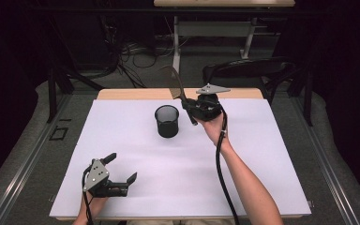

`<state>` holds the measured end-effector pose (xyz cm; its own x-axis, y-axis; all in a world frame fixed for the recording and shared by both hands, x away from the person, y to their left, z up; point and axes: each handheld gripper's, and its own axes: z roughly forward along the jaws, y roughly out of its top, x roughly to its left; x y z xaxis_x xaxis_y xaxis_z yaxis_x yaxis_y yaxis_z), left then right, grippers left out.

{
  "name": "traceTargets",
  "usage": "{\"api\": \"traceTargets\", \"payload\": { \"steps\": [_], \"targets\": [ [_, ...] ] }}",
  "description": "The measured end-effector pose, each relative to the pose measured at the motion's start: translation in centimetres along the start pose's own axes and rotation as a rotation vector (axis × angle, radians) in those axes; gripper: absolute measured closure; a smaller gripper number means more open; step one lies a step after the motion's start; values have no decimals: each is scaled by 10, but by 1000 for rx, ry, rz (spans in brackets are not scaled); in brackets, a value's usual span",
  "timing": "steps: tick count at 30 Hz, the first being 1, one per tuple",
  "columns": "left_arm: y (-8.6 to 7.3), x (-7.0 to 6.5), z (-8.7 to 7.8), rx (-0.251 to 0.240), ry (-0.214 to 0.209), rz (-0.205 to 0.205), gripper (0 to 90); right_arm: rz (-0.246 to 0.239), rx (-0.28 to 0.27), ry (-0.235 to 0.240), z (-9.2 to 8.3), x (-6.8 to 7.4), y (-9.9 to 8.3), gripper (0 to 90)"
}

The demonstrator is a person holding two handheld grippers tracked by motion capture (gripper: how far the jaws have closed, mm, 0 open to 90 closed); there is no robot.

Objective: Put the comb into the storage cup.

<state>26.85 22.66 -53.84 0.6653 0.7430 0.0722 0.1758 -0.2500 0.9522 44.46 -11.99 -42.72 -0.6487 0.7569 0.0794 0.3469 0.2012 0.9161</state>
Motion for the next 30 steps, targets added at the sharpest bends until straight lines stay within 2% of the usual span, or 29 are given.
{"api": "traceTargets", "payload": {
  "steps": [30],
  "targets": [
    [-1, 0, 0, 3, 3, -7, 1, -6, -49, 4, 20, 9, 19, 729]
  ]
}}
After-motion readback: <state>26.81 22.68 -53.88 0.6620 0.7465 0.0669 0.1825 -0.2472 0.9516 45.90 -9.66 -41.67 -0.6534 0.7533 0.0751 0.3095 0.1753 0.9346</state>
